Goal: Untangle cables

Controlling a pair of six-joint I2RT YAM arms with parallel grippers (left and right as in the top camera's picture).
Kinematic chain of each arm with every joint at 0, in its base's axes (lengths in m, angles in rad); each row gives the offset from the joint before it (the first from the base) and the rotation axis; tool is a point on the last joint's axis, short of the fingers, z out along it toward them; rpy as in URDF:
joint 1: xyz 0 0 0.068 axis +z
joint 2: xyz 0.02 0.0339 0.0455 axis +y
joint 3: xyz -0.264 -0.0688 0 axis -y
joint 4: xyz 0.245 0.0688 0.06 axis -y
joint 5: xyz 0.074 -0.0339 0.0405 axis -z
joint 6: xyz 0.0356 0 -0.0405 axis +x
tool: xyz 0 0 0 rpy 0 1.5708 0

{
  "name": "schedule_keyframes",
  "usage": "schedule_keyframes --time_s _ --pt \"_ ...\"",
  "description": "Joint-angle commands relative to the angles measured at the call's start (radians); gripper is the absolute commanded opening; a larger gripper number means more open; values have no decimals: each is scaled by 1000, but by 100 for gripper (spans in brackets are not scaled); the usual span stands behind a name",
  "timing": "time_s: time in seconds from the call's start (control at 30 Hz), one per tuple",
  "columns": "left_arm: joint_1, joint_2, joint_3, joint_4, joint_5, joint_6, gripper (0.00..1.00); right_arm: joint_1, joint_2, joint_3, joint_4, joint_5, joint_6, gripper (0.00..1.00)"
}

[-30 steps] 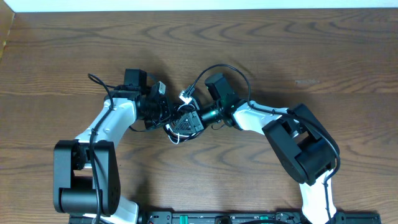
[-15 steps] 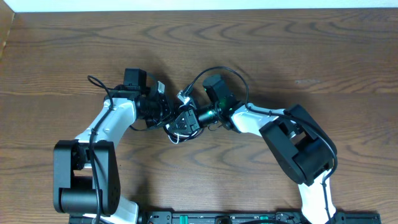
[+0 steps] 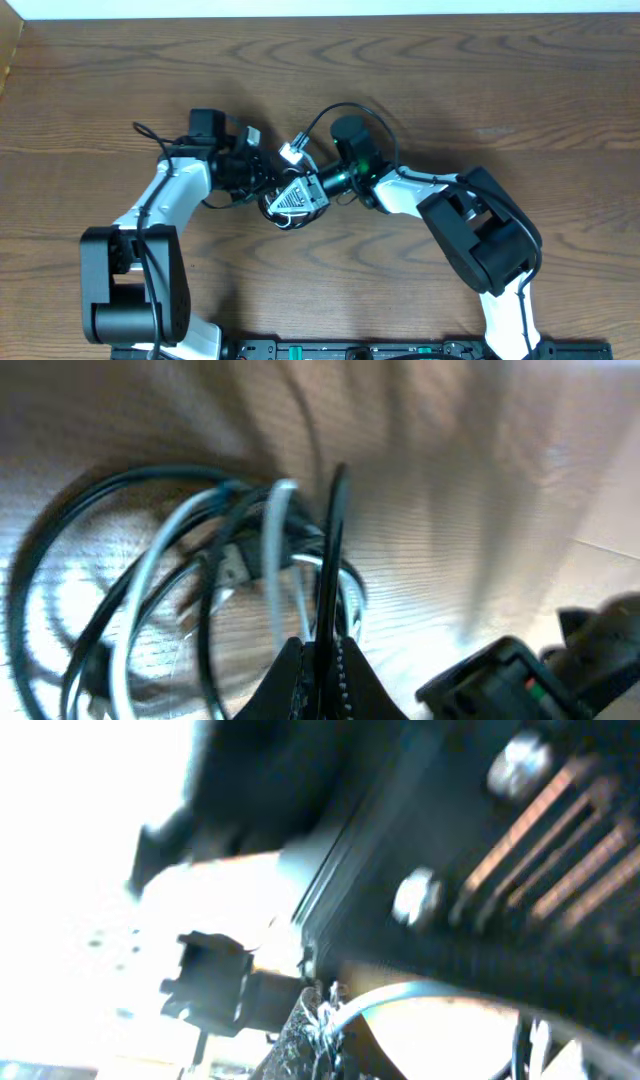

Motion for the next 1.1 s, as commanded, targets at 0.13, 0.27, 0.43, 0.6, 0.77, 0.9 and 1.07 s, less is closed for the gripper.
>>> schedule_keyframes --time_s 0.13,0.27,0.43,0.6,0.77,0.9,1.07 --pt "66 11 -7 6 72 80 8 -19 -105 3 98 -214 84 1" --pt "66 11 -7 5 31 80 8 -34 -139 3 130 -214 109 1" --pt "66 11 -7 -5 -9 80 8 -74 -146 3 146 -214 171 1" --pt "66 11 -7 -43 -103 80 8 -131 -145 3 145 -214 208 1" --pt "66 11 -7 -70 -124 80 13 -172 -145 0 118 -214 208 1" --pt "66 11 -7 -91 -126 80 43 -172 -145 -25 114 -214 206 1" --pt "66 11 -7 -126 -126 80 58 -162 -145 -75 115 -214 172 1"
